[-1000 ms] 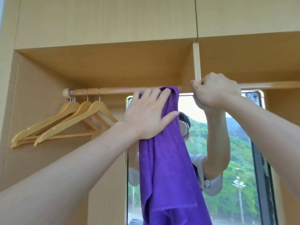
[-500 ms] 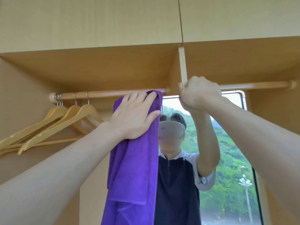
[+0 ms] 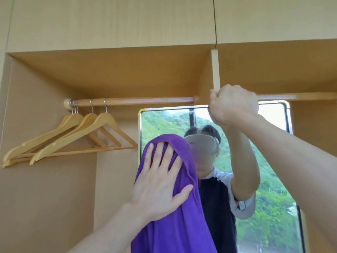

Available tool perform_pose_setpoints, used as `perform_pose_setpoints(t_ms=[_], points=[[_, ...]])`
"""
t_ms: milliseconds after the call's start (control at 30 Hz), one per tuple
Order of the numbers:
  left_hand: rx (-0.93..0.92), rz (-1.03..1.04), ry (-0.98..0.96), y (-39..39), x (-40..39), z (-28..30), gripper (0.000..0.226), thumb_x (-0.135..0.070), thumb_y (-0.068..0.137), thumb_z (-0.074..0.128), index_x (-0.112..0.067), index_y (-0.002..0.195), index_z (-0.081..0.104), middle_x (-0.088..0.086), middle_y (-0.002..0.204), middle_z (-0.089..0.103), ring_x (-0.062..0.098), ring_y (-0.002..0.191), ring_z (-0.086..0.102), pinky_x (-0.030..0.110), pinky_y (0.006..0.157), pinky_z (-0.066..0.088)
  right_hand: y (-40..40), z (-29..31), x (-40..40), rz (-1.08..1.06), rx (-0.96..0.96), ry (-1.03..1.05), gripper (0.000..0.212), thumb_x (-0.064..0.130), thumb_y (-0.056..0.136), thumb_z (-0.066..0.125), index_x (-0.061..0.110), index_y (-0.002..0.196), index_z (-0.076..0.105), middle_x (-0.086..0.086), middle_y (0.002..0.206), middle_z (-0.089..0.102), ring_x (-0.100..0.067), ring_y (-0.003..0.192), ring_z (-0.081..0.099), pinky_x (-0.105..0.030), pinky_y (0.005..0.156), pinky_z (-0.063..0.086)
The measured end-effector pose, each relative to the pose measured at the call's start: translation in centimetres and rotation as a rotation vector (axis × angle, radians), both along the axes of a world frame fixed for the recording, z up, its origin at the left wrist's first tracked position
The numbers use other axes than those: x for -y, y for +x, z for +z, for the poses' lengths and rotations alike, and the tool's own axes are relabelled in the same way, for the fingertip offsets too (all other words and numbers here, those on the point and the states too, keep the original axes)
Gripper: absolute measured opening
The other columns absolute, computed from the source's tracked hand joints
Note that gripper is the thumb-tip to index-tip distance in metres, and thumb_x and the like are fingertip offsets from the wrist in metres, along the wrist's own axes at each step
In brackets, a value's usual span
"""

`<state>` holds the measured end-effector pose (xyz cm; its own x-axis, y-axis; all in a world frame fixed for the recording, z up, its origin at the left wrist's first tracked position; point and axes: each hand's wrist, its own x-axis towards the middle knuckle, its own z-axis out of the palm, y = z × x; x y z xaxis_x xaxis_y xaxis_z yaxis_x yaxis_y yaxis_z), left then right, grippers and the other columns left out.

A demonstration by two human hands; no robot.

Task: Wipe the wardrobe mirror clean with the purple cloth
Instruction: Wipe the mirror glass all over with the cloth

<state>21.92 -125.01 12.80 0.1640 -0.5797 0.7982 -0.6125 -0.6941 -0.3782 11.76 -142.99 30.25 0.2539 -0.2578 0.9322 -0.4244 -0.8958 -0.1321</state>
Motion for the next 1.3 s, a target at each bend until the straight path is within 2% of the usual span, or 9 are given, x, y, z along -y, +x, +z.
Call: perform_pose_setpoints(t_ms=[133,367,467,600,733,900,1100,1200,1300], points=[[0.027,0.050,-0.005,0.9,-2.1,1.9,0.074,-0.064,0.094,0.037,-0.012,0.147,0.047,0.017,0.157,0.041,0.042,0.150,0.026,0.057,0.125,0.014,0.2,0.0,0.3,-0.010,0.010,-0.002,0.045,0.042,0.104,0.026,0.012,0.093,0.058,-0.008,0.082,0.051,-0.033,0.077,0.049,-0.037,0.071,0.037],[0.010,0.024,-0.288,0.2,-0.1,6.5,0.066,-0.052,0.094,0.035,-0.007,0.142,0.045,0.021,0.159,0.032,0.042,0.153,0.017,0.054,0.126,0.010,0.4,-0.1,0.3,-0.005,0.037,-0.016,0.049,0.042,0.104,0.027,0.009,0.093,0.061,-0.009,0.080,0.051,-0.034,0.076,0.048,-0.037,0.071,0.036],[-0.032,0.006,-0.317,-0.5,1.1,4.6,0.063,-0.050,0.094,0.036,-0.006,0.139,0.049,0.023,0.157,0.036,0.044,0.151,0.020,0.056,0.125,0.013,0.1,-0.1,0.2,-0.005,0.047,-0.027,0.047,0.042,0.104,0.028,0.008,0.093,0.059,-0.014,0.084,0.056,-0.035,0.077,0.049,-0.038,0.071,0.035],[-0.081,0.022,-0.174,-0.3,0.6,-1.0,0.066,-0.056,0.095,0.036,-0.011,0.140,0.052,0.020,0.156,0.042,0.043,0.150,0.028,0.058,0.125,0.014,0.0,-0.2,0.0,-0.005,0.051,-0.039,0.045,0.042,0.104,0.027,0.010,0.092,0.056,-0.021,0.099,0.065,-0.037,0.081,0.052,-0.038,0.072,0.036],[-0.088,0.047,-0.088,0.2,-0.6,-4.4,0.066,-0.059,0.091,0.043,-0.012,0.133,0.061,0.019,0.149,0.051,0.042,0.145,0.037,0.059,0.123,0.021,0.1,-0.6,0.1,0.019,0.078,-0.055,0.047,0.042,0.104,0.027,0.008,0.090,0.056,-0.018,0.088,0.057,-0.039,0.081,0.053,-0.039,0.072,0.036],[-0.036,0.005,-0.139,-0.1,-0.4,-1.3,0.066,-0.059,0.092,0.041,-0.014,0.139,0.055,0.017,0.154,0.046,0.040,0.148,0.034,0.056,0.125,0.017,-0.1,-1.0,-0.3,0.032,0.082,-0.053,0.069,0.058,0.100,0.024,0.005,0.071,0.057,-0.008,0.062,0.043,-0.035,0.068,0.048,-0.038,0.066,0.036],[0.007,0.005,-0.347,0.0,0.8,5.4,0.068,-0.055,0.094,0.035,-0.010,0.144,0.045,0.020,0.162,0.029,0.042,0.154,0.015,0.054,0.126,0.009,0.1,-0.9,0.0,0.025,0.093,-0.043,0.049,0.039,0.099,0.028,0.005,0.081,0.059,-0.005,0.061,0.038,-0.036,0.070,0.048,-0.036,0.067,0.036],[-0.056,-0.019,-0.408,-0.9,2.3,5.0,0.065,-0.051,0.094,0.033,-0.010,0.143,0.045,0.020,0.162,0.027,0.042,0.154,0.011,0.054,0.126,0.009,0.0,-0.9,0.0,0.023,0.107,-0.044,0.046,0.036,0.099,0.030,0.004,0.078,0.056,-0.006,0.060,0.036,-0.036,0.069,0.047,-0.036,0.067,0.035],[-0.070,-0.011,-0.362,-1.2,2.5,2.4,0.066,-0.054,0.095,0.034,-0.012,0.144,0.045,0.020,0.162,0.029,0.043,0.154,0.013,0.055,0.126,0.013,-0.1,-1.0,-0.4,0.028,0.107,-0.046,0.046,0.036,0.099,0.030,0.004,0.076,0.054,-0.007,0.060,0.037,-0.036,0.069,0.047,-0.037,0.067,0.036]])
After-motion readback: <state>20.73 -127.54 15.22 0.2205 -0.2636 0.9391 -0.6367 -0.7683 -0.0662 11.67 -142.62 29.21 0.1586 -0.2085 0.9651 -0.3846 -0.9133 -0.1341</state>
